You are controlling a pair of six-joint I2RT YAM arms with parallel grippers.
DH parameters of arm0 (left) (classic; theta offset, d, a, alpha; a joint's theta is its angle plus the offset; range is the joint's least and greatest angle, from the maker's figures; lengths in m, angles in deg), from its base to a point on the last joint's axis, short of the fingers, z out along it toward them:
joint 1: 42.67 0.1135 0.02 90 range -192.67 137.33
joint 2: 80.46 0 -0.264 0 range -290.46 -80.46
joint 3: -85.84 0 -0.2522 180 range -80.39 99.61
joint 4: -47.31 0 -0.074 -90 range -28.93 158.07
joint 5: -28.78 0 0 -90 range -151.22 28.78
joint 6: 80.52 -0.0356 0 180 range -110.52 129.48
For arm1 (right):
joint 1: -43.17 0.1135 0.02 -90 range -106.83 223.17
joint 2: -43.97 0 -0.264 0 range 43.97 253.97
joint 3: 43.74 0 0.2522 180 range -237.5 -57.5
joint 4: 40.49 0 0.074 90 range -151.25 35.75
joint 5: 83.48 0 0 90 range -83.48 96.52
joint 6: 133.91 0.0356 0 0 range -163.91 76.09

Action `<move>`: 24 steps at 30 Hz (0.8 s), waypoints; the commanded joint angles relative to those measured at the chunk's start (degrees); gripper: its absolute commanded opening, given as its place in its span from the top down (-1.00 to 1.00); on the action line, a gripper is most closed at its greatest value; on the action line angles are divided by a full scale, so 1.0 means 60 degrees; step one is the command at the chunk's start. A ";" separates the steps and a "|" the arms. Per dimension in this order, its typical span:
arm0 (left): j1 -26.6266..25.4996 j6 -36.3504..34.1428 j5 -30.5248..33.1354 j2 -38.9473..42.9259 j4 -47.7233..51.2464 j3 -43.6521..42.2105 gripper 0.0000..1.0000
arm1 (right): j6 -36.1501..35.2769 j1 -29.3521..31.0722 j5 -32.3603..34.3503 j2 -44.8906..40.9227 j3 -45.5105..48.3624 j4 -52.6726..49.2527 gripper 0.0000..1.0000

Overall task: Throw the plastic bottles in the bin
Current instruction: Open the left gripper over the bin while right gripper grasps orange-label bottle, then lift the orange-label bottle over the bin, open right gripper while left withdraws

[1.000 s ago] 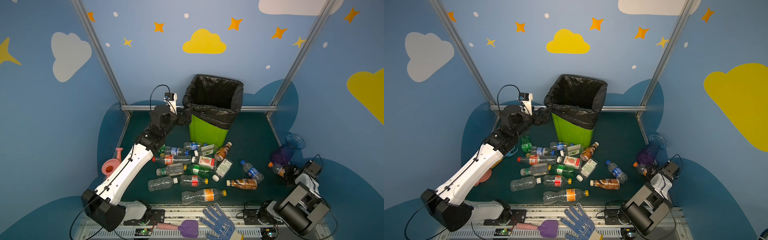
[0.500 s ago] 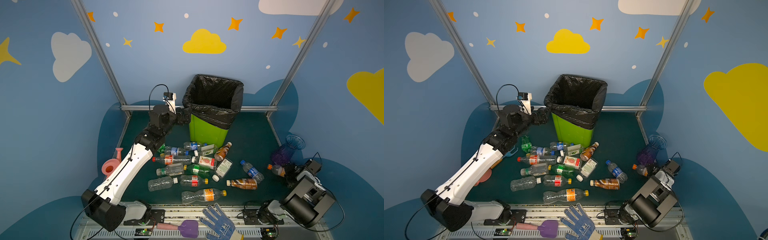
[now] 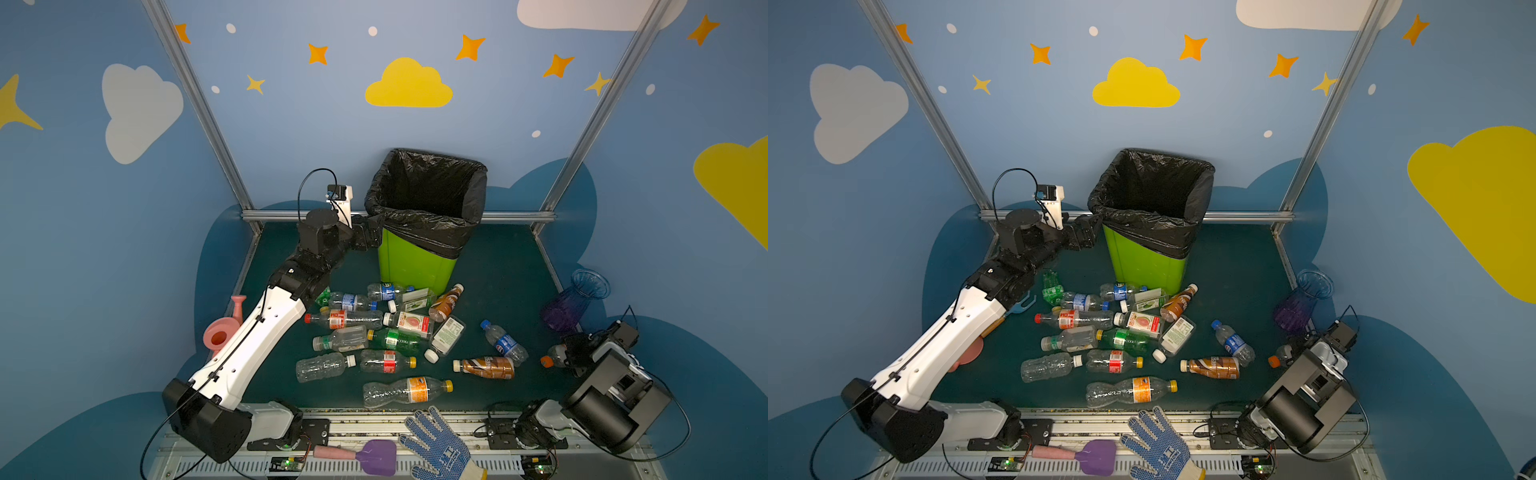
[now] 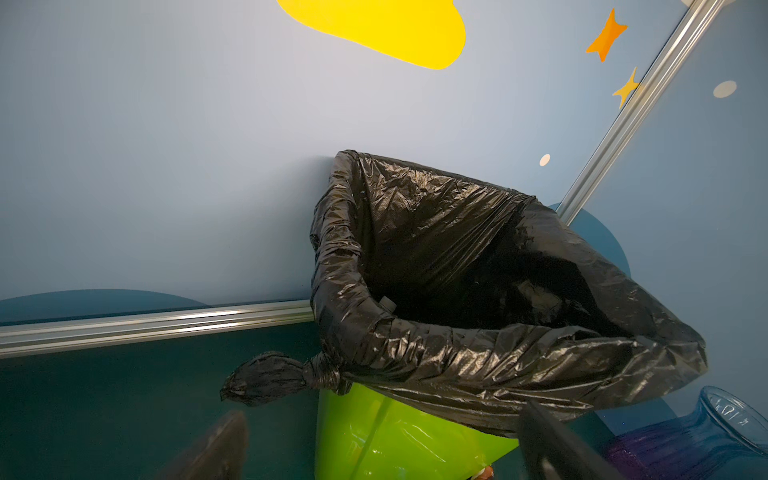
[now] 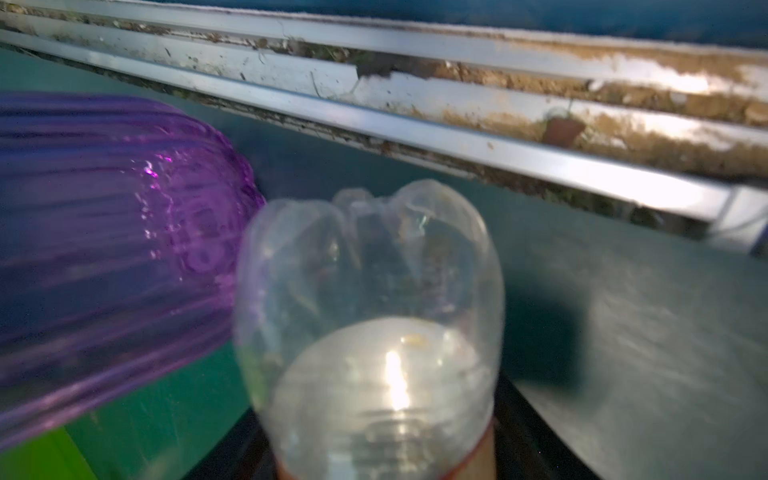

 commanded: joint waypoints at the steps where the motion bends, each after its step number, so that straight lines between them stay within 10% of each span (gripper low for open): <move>1: 0.0055 0.0028 -0.0010 0.0063 -0.0054 -0.0016 -1.00 | -0.0123 0.0089 0.0101 -0.0276 0.0348 -0.0930 -0.19; 15: 0.0920 0.1189 0.1034 0.0557 0.0378 -0.1011 -1.00 | 0.0358 0.0262 -0.0435 -0.5853 -0.1589 -0.4012 -0.13; 24: 0.2002 0.2452 0.1222 0.0864 0.1070 -0.2082 -1.00 | 0.1045 0.0614 -0.2037 -0.5664 -0.5646 -0.4203 -0.15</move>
